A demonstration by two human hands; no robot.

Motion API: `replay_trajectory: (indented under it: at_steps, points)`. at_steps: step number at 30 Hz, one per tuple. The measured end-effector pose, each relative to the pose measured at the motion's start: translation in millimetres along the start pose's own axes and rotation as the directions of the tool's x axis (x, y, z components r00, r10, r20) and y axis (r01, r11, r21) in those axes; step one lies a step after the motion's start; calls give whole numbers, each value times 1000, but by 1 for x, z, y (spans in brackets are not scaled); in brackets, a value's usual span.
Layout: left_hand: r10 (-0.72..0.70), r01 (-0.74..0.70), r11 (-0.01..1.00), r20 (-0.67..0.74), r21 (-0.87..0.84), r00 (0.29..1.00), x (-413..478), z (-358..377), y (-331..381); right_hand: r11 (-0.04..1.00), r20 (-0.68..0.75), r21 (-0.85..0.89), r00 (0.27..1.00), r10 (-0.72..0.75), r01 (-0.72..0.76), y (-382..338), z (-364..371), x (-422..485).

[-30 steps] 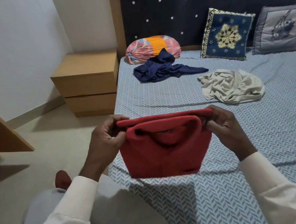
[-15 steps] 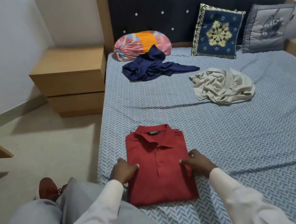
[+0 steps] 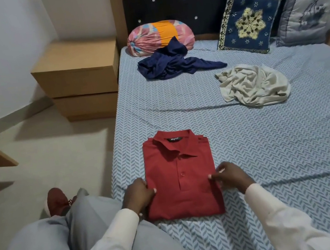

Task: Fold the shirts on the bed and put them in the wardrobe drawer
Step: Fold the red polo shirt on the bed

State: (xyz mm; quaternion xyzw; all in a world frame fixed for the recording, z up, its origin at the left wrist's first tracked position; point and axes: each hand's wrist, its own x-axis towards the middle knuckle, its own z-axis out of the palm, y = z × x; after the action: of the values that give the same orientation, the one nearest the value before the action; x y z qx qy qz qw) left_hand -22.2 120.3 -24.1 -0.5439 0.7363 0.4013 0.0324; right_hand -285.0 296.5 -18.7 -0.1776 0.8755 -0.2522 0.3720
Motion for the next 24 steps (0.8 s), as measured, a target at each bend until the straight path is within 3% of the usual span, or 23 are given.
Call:
replay_trajectory:
  at_steps: [3,6,12,16,24]
  points:
    - [22,-38,987,-107,-155,994,22,-12,15,993,-163,32,981,-106,112,-27,-3,20]
    - [71,-103,977,-173,-185,982,47,-19,32,979,-234,-44,951,-205,200,-55,-3,41]
    - [167,-172,985,-131,-31,977,99,-27,52,927,-193,-336,952,-238,163,-78,-2,77]
    - [170,-167,985,-66,44,983,124,-35,60,914,-121,-384,975,-188,128,-87,-13,87]
    - [300,-268,933,-109,242,948,131,-41,72,862,-96,-492,977,-191,120,-93,-25,98]
